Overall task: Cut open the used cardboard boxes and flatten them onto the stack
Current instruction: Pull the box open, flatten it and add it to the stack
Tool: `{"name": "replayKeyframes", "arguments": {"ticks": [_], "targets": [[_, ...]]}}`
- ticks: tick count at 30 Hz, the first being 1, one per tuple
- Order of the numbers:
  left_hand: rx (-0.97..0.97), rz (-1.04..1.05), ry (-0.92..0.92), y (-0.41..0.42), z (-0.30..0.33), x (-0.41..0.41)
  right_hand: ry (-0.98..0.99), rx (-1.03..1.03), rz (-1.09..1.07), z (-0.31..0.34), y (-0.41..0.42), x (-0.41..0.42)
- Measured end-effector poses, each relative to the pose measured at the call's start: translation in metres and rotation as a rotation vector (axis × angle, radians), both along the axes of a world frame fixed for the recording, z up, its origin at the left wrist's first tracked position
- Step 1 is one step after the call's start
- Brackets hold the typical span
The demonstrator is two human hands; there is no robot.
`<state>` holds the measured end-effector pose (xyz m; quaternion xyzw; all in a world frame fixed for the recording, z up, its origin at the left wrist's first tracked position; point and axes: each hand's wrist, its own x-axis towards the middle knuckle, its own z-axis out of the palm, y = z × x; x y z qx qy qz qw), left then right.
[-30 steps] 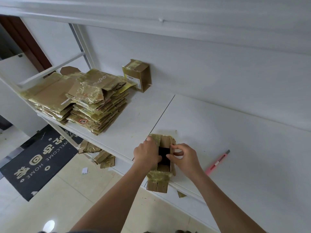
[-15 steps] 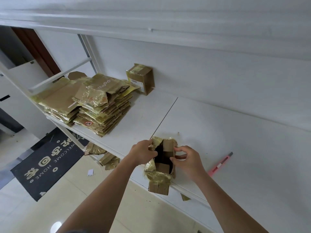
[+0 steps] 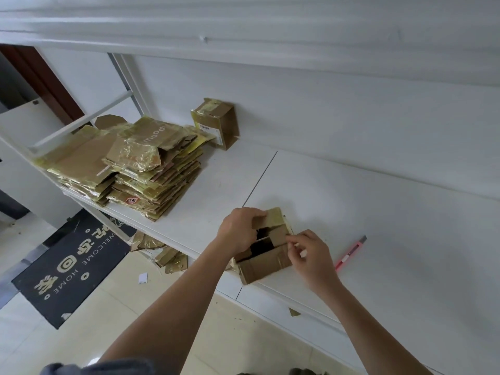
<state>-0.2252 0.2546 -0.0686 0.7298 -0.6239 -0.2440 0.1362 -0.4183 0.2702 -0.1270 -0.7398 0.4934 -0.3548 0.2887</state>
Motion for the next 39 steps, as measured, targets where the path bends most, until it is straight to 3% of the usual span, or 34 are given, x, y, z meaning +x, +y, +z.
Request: {"name": "replayKeyframes", "arguments": {"ticks": [3,6,9,12,20,22,25,27,29,33,39], "targets": [[0.005,0.010,-0.086,-0.001,-0.010,-0.007,0.000,0.003,-0.234,-0.005,-0.006,-0.030],[-0.013,-0.021,-0.215,0.000,-0.021,-0.009,0.430,0.225,-0.376,-0.020,-0.016,-0.072],[-0.069,0.009,-0.210,0.001,-0.027,-0.017,0.609,0.336,-0.364,-0.032,-0.019,-0.100],[-0.173,0.037,-0.213,0.004,-0.034,-0.023,0.874,0.216,-0.268,-0.039,-0.020,-0.108],[-0.285,0.071,-0.285,0.014,-0.052,-0.023,1.095,0.004,-0.062,-0.042,-0.032,-0.104],[-0.294,0.070,-0.290,0.014,-0.054,-0.023,0.857,-0.078,-0.167,-0.035,-0.034,-0.099],[-0.329,0.088,-0.280,0.017,-0.056,-0.023,0.183,-0.043,-0.400,-0.024,-0.038,-0.079],[-0.342,0.092,-0.280,0.018,-0.058,-0.024,-0.291,0.078,-0.358,-0.012,-0.040,-0.057],[-0.332,0.105,-0.254,0.017,-0.058,-0.023,-0.680,0.351,-0.250,-0.003,-0.043,-0.035],[-0.272,0.079,-0.247,0.012,-0.060,-0.020,-1.000,0.666,-0.225,-0.008,-0.048,-0.006],[-0.234,0.093,-0.310,0.002,-0.060,-0.019,-1.092,0.651,-0.299,-0.007,-0.068,0.025]]}}
